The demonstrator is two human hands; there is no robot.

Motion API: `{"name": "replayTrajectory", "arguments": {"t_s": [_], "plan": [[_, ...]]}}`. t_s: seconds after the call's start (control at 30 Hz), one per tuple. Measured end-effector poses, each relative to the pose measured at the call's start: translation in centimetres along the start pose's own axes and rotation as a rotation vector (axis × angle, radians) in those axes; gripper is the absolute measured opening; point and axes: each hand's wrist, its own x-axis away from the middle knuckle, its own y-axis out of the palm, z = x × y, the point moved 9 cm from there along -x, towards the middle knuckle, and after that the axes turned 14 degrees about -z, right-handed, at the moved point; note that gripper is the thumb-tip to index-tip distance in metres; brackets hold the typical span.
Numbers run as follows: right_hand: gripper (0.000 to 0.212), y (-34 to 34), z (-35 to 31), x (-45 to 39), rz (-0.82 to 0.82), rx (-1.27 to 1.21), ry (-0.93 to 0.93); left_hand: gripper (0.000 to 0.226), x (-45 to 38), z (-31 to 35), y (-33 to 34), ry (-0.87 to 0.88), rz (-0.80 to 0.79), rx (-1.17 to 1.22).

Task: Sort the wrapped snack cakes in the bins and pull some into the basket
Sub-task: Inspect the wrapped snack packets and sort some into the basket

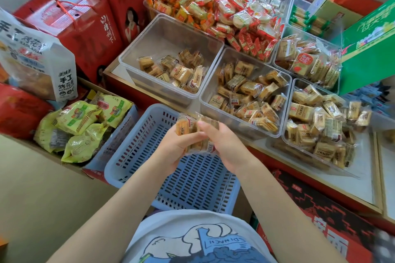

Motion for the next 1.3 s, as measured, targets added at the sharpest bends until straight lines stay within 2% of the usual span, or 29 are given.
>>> {"name": "replayTrajectory", "arguments": {"t_s": [0.07, 0.1, 0.2, 0.33, 0.47, 0.63, 0.8, 0.9, 1.0, 1.17, 1.3], "plan": [[0.043, -0.3, 0.5, -0.2, -0.021, 0.044, 0.015, 0.06, -0.1, 0.9, 0.4, 0.047, -0.033, -0.085], [0.038, -0.9, 0.6, -0.2, 0.0, 0.042, 0.018, 0.058, -0.1, 1.1, 0.6, 0.06, -0.054, -0.102], [0.041, -2.4, 0.8, 0.0, 0.075, -0.087, 0.01, 0.048, 0.2, 1.2, 0.3, 0.007, -0.051, 0.003], [0.015, -2.7, 0.6, 0.4, 0.016, -0.356, -0.074, 0.039, 0.5, 1.0, -1.0, -0.048, 0.005, 0.127], [0.023, -2.0, -0.1, 0.6, -0.058, -0.383, -0.118, 0.029, 0.2, 1.2, -0.9, -0.046, 0.011, 0.058], [0.028, -2.5, -0.5, 0.4, -0.018, -0.319, -0.181, 0.03, -0.1, 0.9, -1.2, -0.086, 0.063, -0.015], [0.026, -3.3, 0.2, -0.2, -0.017, -0.359, -0.152, 0.028, -0.1, 0.6, -1.7, -0.099, 0.09, 0.037], [0.034, -3.2, -0.3, -0.6, -0.045, -0.321, -0.145, 0.026, -0.3, 0.7, -1.8, -0.084, 0.084, 0.075], [0.033, -3.1, -1.1, -1.1, -0.071, -0.324, -0.165, 0.025, -0.8, 1.1, -1.9, -0.053, 0.087, 0.124], [0.029, -3.4, -2.0, -2.4, -0.026, -0.271, -0.156, 0.026, -2.1, 2.3, -2.5, -0.007, 0.126, 0.202], [0.029, -3.8, -2.8, -3.6, -0.017, -0.237, -0.14, 0.027, -3.1, 2.8, -2.5, -0.055, 0.067, 0.222]]}}
